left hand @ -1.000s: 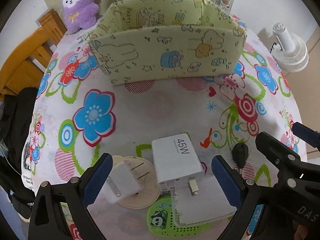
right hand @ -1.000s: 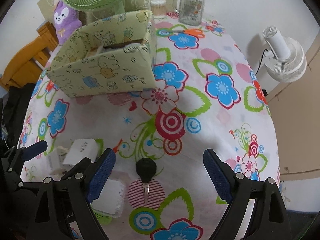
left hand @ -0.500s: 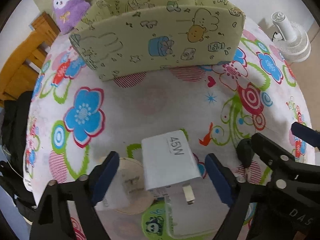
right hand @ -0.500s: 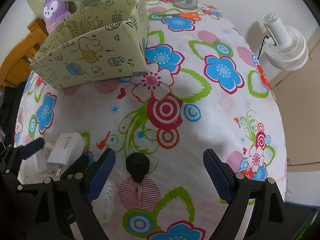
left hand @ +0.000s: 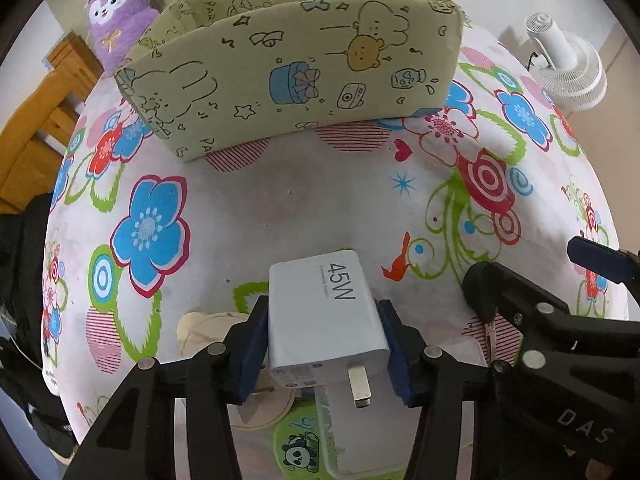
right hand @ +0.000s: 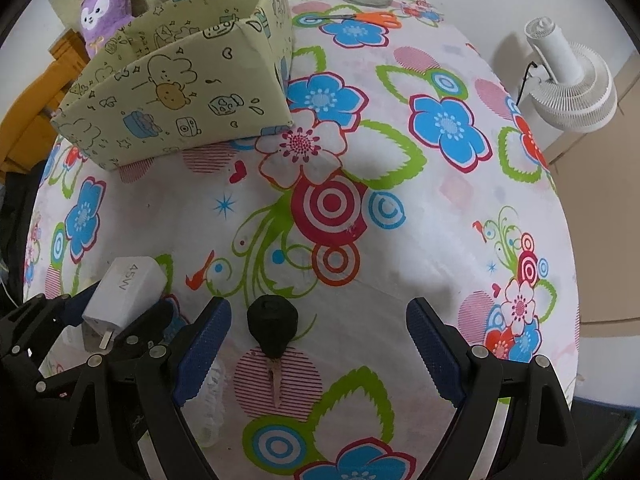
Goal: Organize rigid objects
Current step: 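Grasp the black key fob with the right tool while the left tool holds the charger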
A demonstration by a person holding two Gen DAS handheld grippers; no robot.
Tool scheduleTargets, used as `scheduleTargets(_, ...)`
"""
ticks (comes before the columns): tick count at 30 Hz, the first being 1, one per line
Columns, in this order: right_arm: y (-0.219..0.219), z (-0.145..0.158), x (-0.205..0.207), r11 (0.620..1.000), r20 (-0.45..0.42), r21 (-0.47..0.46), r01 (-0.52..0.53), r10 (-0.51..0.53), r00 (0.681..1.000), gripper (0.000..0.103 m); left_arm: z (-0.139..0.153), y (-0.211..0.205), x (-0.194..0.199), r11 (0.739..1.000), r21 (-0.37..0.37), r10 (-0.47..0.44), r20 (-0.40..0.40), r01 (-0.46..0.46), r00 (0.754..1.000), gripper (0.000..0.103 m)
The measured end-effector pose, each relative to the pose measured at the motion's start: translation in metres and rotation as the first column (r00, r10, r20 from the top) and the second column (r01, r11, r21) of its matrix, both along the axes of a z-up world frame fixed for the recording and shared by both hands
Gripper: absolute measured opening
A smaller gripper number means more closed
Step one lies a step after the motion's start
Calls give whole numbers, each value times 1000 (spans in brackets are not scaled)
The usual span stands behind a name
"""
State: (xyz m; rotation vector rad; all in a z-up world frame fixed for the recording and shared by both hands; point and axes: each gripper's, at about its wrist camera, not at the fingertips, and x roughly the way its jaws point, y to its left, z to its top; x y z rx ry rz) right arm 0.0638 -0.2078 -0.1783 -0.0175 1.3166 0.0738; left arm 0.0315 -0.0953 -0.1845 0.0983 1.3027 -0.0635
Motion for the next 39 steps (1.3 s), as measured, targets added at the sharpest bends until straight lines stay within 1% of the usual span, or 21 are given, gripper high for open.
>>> scheduleTargets(3, 2, -3, -2, 1000, -12, 4, 5, -5, 1000, 91, 0, -3, -3, 999, 16, -28, 7, 28, 1000, 52)
scheduleTargets(6, 4, -7, -4, 1000, -29, 17, 16, -16, 999, 84, 0, -2, -2, 998, 25, -53, 11, 52, 999, 52)
scheduleTargets(11, 8, -14, -4, 999, -52, 25, 38, -37, 998, 79, -2, -4, 2, 997, 22, -79, 4, 79, 997, 53)
scheduleTargets(14, 13, -20, -1, 999, -81, 13, 47, -46, 996, 73, -5, -5, 4, 994, 33, -99, -5, 100, 995, 53)
scheduleTargets(16, 18, -24, -1, 999, -94, 12, 50, -48, 994, 66, -6, -7, 5, 993, 41, -110, -3, 110, 994, 53)
scheduleTargets(18, 21, -24, 0, 999, -80, -7, 51, -51, 995, 61, -8, -13, 7, 993, 34, -111, -6, 111, 994, 53)
scheduleTargets(20, 25, -24, 0, 998, -70, -34, 50, -52, 996, 53, -8, -11, 8, 993, 23, -113, -9, 113, 994, 53)
scheduleTargets(22, 31, -24, 1, 998, -58, -49, 32, -34, 998, 36, -9, -10, 9, 993, 14, -115, -11, 116, 993, 53)
scheduleTargets(25, 35, -25, 2, 999, -59, -46, 28, -31, 998, 35, -8, -1, 8, 993, 7, -121, -10, 121, 993, 50)
scheduleTargets(30, 38, -19, 6, 999, -50, -28, 36, -37, 998, 35, -4, 6, 15, 993, -25, -117, -19, 116, 993, 48)
scheduleTargets(35, 38, -10, 5, 999, -35, -19, 31, -32, 999, 35, 2, 24, 21, 993, -37, -114, -16, 113, 993, 48)
scheduleTargets(39, 33, -4, 5, 999, -26, -8, 31, -31, 999, 35, 9, 26, 22, 993, -35, -116, -3, 116, 993, 48)
